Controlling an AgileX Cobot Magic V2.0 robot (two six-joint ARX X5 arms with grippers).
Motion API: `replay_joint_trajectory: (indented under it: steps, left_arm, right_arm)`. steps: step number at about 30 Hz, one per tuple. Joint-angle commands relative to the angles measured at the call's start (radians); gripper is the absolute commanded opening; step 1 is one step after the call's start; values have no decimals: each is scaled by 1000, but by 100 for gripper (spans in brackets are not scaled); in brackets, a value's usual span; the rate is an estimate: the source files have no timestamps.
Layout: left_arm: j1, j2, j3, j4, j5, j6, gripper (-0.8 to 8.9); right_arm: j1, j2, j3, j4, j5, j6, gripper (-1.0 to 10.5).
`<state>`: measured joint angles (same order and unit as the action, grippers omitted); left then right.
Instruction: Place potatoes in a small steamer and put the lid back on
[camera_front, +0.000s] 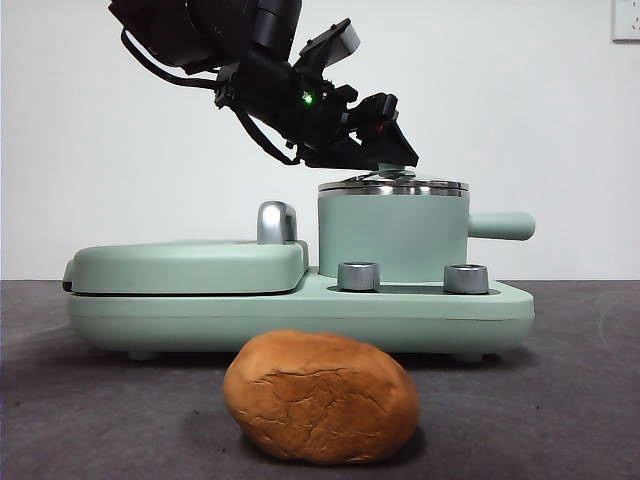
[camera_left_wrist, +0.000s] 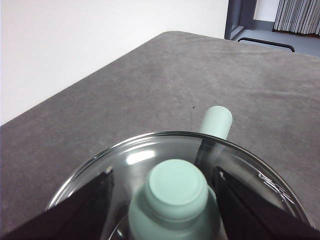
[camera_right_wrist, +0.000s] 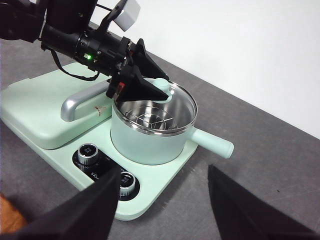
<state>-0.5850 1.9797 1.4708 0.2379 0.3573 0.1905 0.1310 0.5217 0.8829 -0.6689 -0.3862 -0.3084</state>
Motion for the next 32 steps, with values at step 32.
replay_joint_trajectory:
  steps: [32]
  left_arm:
    - [-7,20,79,14,-2,-18,14]
  right_arm:
    - [4,6,15,10,2,14,277]
